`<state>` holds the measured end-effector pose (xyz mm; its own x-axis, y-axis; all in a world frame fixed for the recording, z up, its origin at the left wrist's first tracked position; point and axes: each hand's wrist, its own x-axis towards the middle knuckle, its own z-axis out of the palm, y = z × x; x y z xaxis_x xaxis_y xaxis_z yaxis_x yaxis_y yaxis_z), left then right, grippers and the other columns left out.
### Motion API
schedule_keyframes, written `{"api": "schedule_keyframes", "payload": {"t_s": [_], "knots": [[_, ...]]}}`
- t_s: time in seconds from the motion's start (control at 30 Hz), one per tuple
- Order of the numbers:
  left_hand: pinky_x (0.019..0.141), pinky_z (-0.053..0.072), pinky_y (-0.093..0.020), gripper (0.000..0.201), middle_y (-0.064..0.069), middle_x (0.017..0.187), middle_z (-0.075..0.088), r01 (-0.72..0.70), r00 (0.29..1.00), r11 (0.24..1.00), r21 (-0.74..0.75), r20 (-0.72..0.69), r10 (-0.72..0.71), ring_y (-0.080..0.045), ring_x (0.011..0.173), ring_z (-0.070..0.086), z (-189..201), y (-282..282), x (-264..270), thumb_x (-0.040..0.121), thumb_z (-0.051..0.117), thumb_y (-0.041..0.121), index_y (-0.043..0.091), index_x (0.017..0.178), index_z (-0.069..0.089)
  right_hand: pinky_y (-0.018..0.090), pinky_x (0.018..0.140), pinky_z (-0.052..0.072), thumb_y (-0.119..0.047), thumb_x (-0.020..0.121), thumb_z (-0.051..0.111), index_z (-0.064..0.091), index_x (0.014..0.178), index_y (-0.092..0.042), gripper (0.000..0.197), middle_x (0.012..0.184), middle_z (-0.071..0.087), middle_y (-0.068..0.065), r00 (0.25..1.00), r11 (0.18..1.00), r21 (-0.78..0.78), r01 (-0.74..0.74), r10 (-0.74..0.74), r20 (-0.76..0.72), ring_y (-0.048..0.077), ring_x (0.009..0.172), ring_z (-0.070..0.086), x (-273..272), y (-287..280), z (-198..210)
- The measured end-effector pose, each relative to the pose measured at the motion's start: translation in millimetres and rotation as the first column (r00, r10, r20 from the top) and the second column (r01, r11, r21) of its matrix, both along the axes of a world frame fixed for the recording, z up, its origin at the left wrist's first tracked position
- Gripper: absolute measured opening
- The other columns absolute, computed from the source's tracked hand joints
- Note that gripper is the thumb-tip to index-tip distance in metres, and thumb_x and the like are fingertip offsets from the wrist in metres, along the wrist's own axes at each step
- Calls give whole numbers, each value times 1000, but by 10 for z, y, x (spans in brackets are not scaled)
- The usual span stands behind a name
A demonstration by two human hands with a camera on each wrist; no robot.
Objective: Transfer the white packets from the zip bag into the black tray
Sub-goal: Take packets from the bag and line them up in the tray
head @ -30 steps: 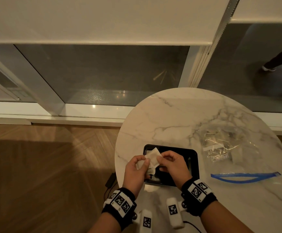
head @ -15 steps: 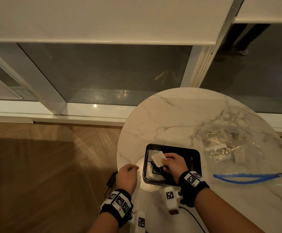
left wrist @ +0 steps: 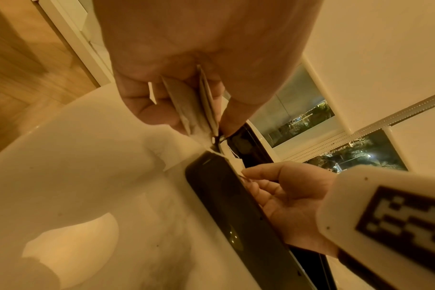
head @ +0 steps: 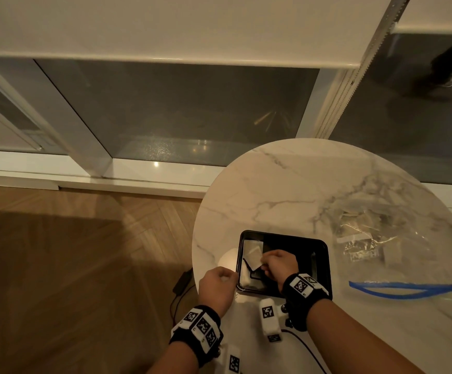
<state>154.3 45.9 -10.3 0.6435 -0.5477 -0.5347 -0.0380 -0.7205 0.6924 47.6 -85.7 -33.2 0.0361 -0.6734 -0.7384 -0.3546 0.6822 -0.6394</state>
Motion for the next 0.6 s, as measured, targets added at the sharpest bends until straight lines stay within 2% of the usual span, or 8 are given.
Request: {"api": "schedule_keyframes", "payload": {"t_s": [0.1, 0.23, 0.33, 0.4, 0.5, 0.6], "knots": [[77, 50, -23, 9, 9, 82, 71, 5, 1000, 1000, -6, 0, -5, -8, 82, 65, -6, -9, -1, 87, 70, 30, 24, 82, 73, 20, 42, 51, 15, 78, 65, 62, 83, -1, 16, 66, 62, 13, 1000, 1000, 23, 8, -9, 21, 18, 53, 58, 2, 18, 16], [73, 45, -21, 9, 11, 80, 69, 14, 1000, 1000, -19, 12, -14, -2, 78, 62, -11, -11, -2, 89, 70, 27, 23, 82, 73, 29, 58, 61, 12, 72, 75, 59, 82, -3, 25, 82, 66, 18, 999, 998, 63, 0, -2, 40, 26, 72, 69, 28, 33, -65], [70, 45, -20, 10, 10, 80, 71, 21, 1000, 999, -24, 4, -21, -1, 77, 62, -18, -12, 5, 88, 69, 28, 22, 81, 74, 40, 71, 63, 4, 73, 76, 63, 82, -3, 17, 83, 69, 18, 1000, 998, 52, -20, 20, 0, 28, 73, 72, 62, 14, -71], [70, 45, -20, 10, 11, 80, 71, 23, 1000, 999, -26, 6, -23, 0, 78, 62, -20, -13, 9, 88, 69, 28, 24, 80, 73, 39, 67, 62, 0, 77, 73, 65, 85, -3, 12, 77, 69, 16, 997, 997, 47, -66, 68, -37, 27, 67, 70, 86, 4, -47], [70, 45, -20, 9, 12, 80, 71, 30, 1000, 999, -29, 6, -30, -3, 79, 64, -16, -16, 13, 88, 69, 29, 25, 80, 72, 30, 49, 56, -5, 80, 72, 67, 89, -2, 11, 72, 68, 14, 985, 991, 10, -130, 130, -110, 24, 58, 65, 103, 3, 9], [72, 45, -21, 10, 13, 80, 70, 37, 999, 999, -39, 4, -37, -5, 82, 64, -9, -23, 24, 88, 70, 28, 26, 79, 72, 32, 52, 59, -18, 78, 75, 68, 82, -9, 12, 70, 72, 9, 959, 976, -44, -215, 202, -199, 25, 60, 71, 85, -26, 39]]}}
